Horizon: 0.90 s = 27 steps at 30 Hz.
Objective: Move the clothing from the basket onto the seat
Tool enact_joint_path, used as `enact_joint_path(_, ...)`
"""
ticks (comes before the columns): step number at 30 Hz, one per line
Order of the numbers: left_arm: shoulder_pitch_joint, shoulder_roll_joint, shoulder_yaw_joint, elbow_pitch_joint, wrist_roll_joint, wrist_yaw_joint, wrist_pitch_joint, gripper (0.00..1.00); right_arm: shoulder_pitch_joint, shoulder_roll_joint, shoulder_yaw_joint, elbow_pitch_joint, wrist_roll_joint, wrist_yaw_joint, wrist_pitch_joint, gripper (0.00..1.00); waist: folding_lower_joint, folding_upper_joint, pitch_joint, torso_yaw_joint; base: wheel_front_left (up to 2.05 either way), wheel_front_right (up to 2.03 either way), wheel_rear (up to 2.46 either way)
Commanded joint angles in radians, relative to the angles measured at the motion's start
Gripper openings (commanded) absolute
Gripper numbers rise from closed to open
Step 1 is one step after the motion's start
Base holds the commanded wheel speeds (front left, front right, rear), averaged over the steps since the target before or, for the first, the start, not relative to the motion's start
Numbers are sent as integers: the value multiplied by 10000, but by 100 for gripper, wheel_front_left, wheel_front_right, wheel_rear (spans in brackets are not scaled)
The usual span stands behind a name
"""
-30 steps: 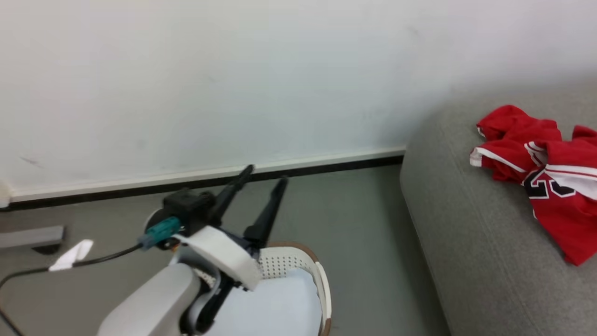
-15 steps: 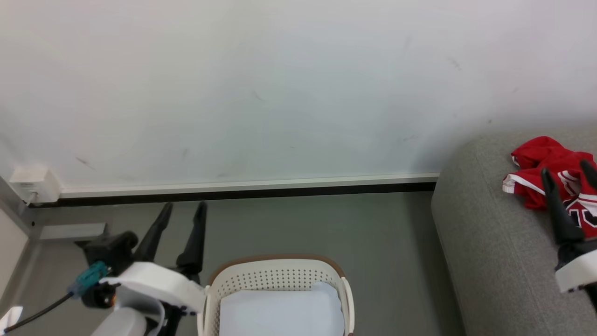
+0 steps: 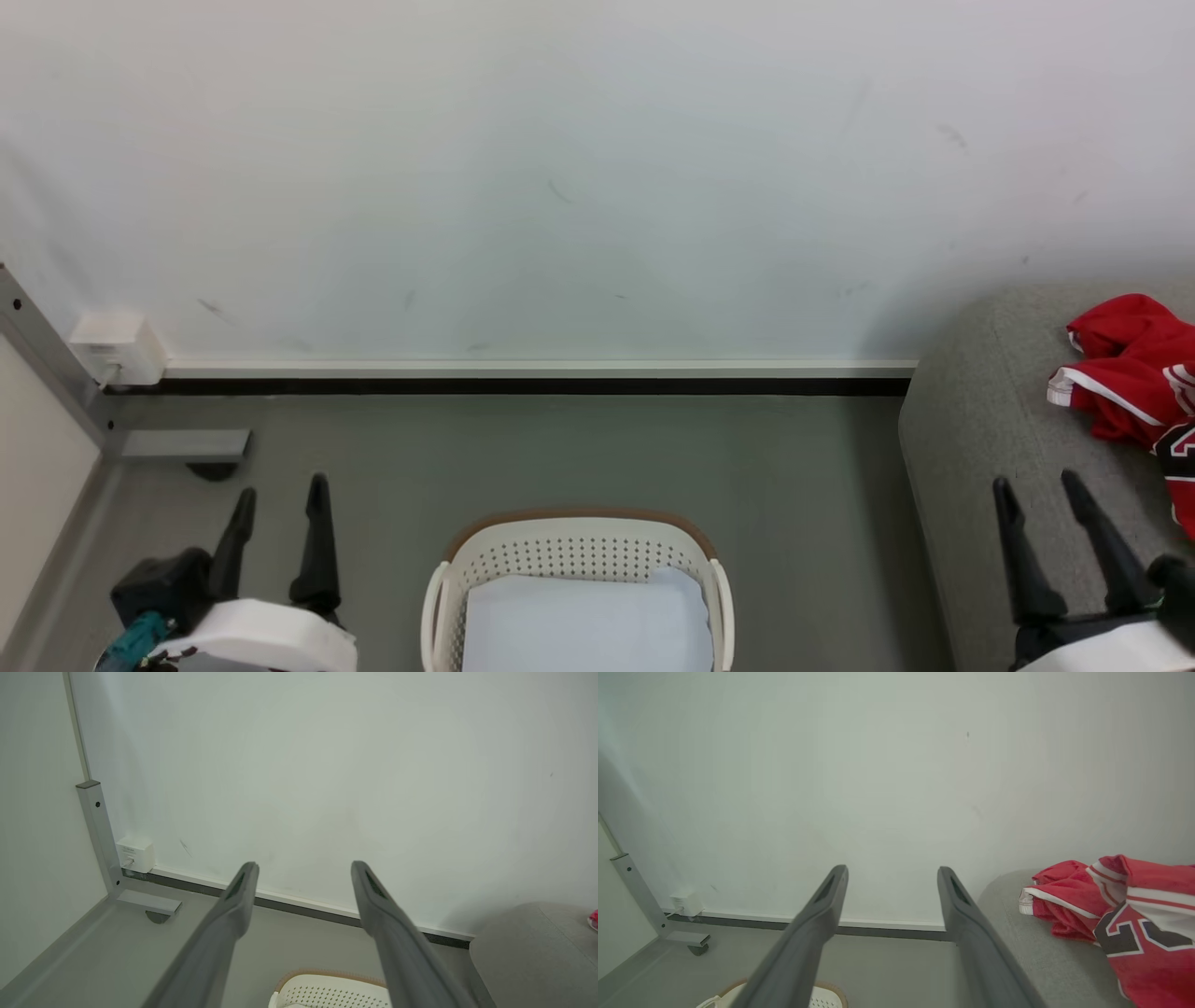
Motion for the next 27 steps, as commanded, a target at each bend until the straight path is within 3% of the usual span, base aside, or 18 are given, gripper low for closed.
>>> enact_joint_path(1,146,-56,156,115,282,-93,-2,100,212,65,-24,56,-132,-27,-52,100,1,-1,6,39,0,0,0)
enact_joint_path(7,363,-610,877,564,1030,-721,-2,100,545,319,10,-39,-482,-27,-90,100,1,-1,15,87,0,0,0)
enact_joint_path(16,459,-1337,1783,1095,2102,-1275,-3,100,587,719,-17,4,-759,-27,-96,100,1,-1,-83,72,0,0,0)
enact_joint_path(27,381,-1793,2479,1311,2742,-1907,-3,100,482,786,48,-85,-804,-26,-97,100,1,-1,-193,13,0,0,0)
